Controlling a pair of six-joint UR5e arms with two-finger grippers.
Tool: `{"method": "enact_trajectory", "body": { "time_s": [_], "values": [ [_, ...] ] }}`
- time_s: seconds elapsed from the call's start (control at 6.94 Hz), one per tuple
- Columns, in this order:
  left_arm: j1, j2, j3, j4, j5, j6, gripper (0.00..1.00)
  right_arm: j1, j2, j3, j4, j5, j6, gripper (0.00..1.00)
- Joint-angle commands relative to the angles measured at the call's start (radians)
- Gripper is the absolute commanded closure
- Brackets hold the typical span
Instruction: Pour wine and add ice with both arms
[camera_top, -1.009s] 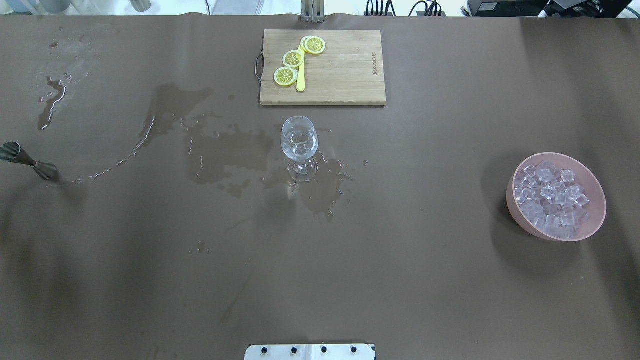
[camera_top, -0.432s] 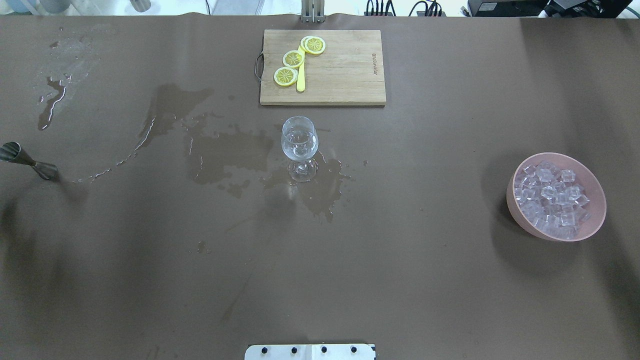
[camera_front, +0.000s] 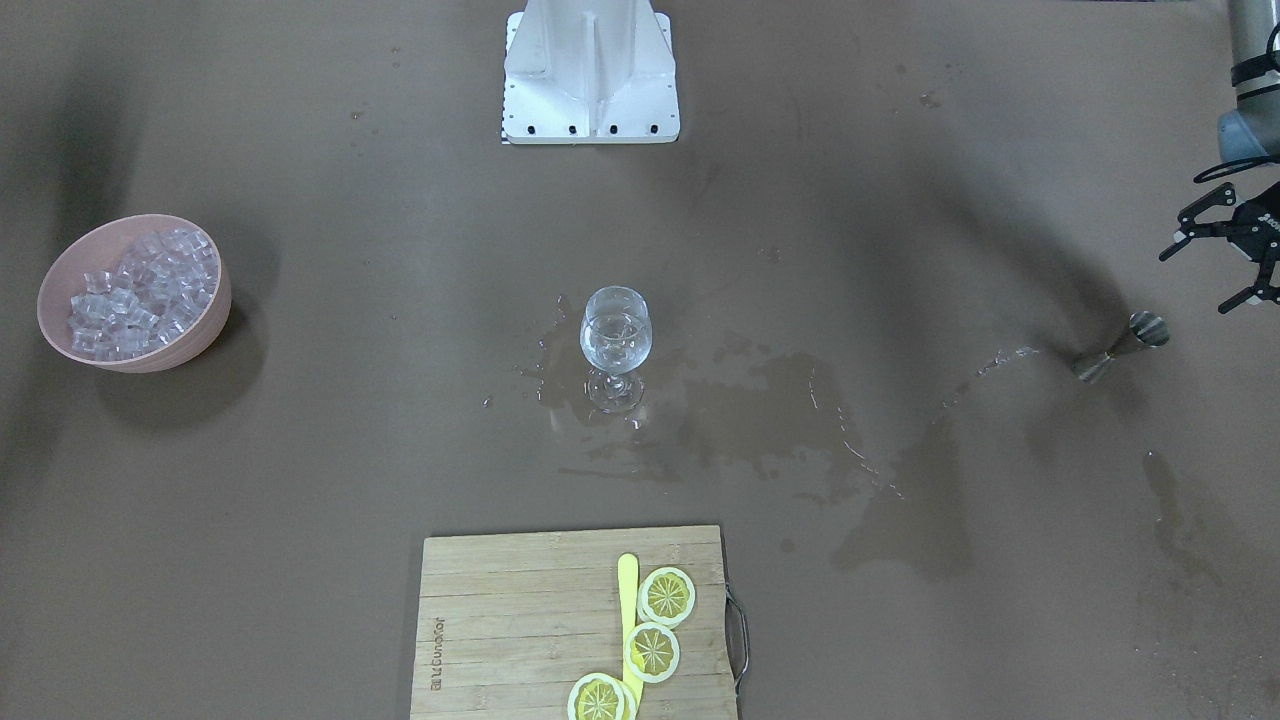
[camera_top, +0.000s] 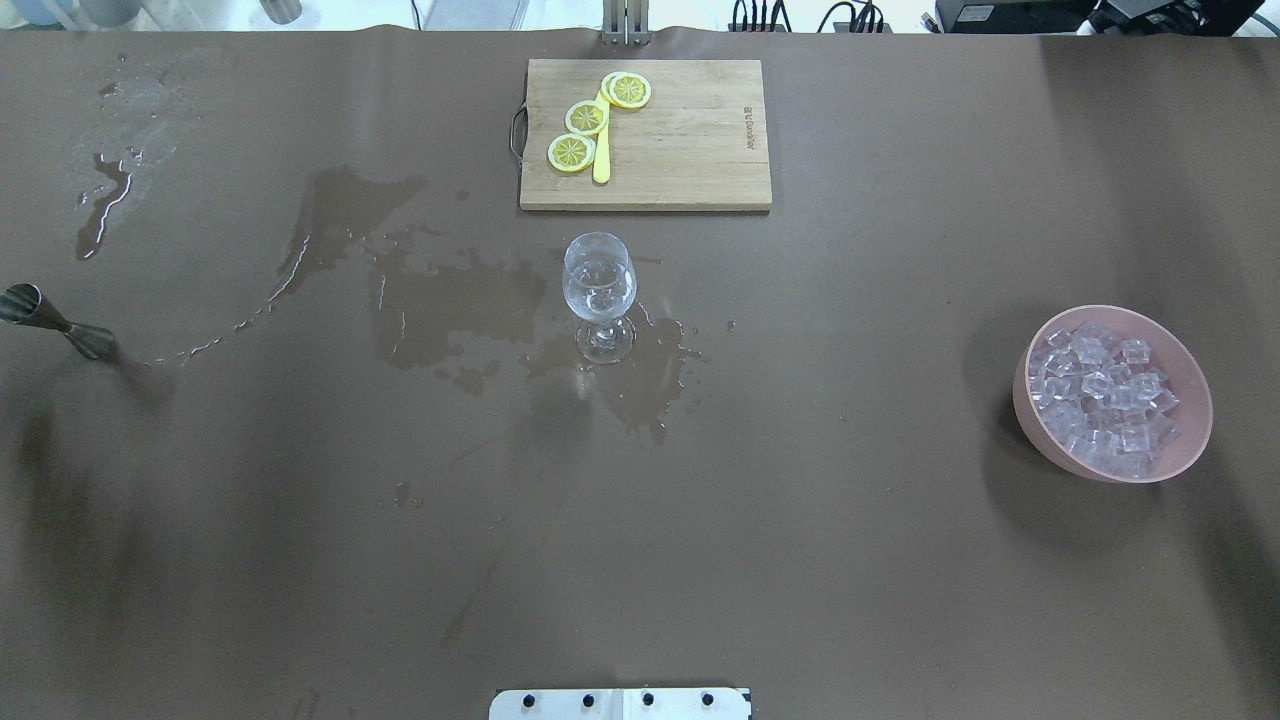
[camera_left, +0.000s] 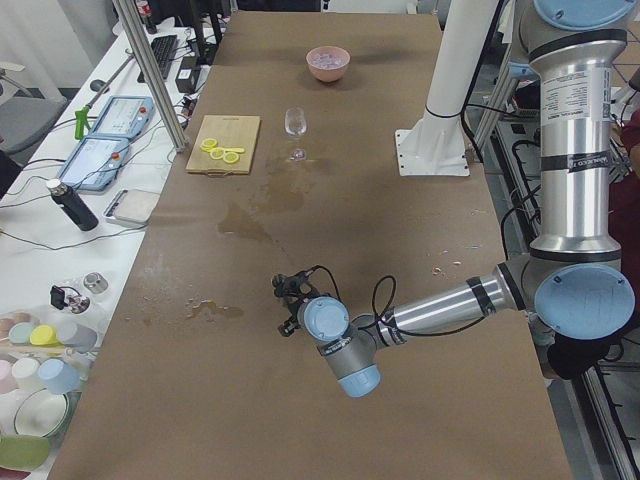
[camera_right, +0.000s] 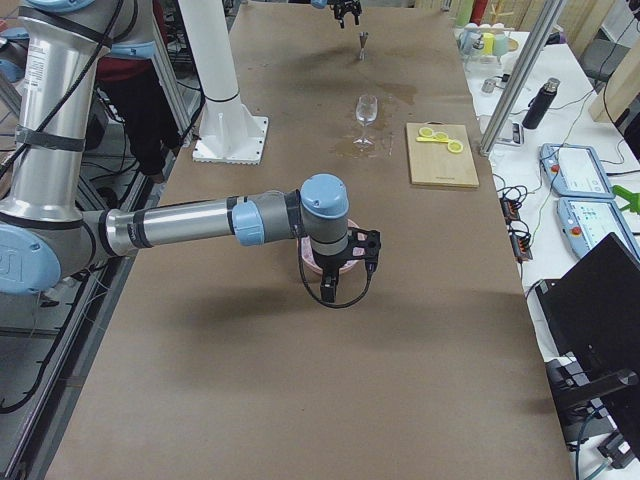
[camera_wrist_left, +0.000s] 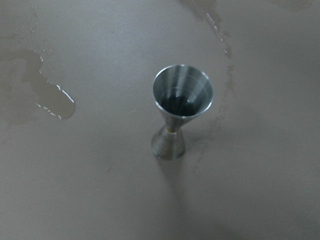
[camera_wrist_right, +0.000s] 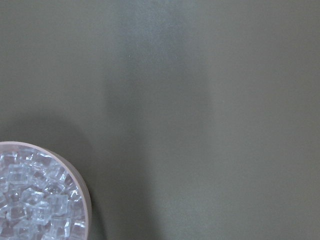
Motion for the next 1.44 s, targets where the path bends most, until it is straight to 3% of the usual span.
{"method": "enact_trajectory", "body": {
  "time_s": [0.0, 0.29, 0.72, 1.3],
  "values": [
    [0.000, -0.004, 0.006, -0.013, -0.038, -0.048, 0.03, -0.020, 0.000, 0.001, 0.005, -0.006, 0.004, 0.00],
    [0.000, -0.032, 0.018, -0.008, -0.045, -0.249, 0.02, -0.028, -0.001, 0.001, 0.006, -0.011, 0.002, 0.00],
    [0.000, -0.050, 0.041, -0.011, -0.043, -0.342, 0.02, -0.031, -0.006, -0.001, 0.008, -0.006, 0.001, 0.00],
    [0.002, -0.049, 0.079, -0.209, 0.134, -0.347, 0.02, -0.032, -0.009, -0.002, 0.008, 0.000, 0.002, 0.00]
  ]
}}
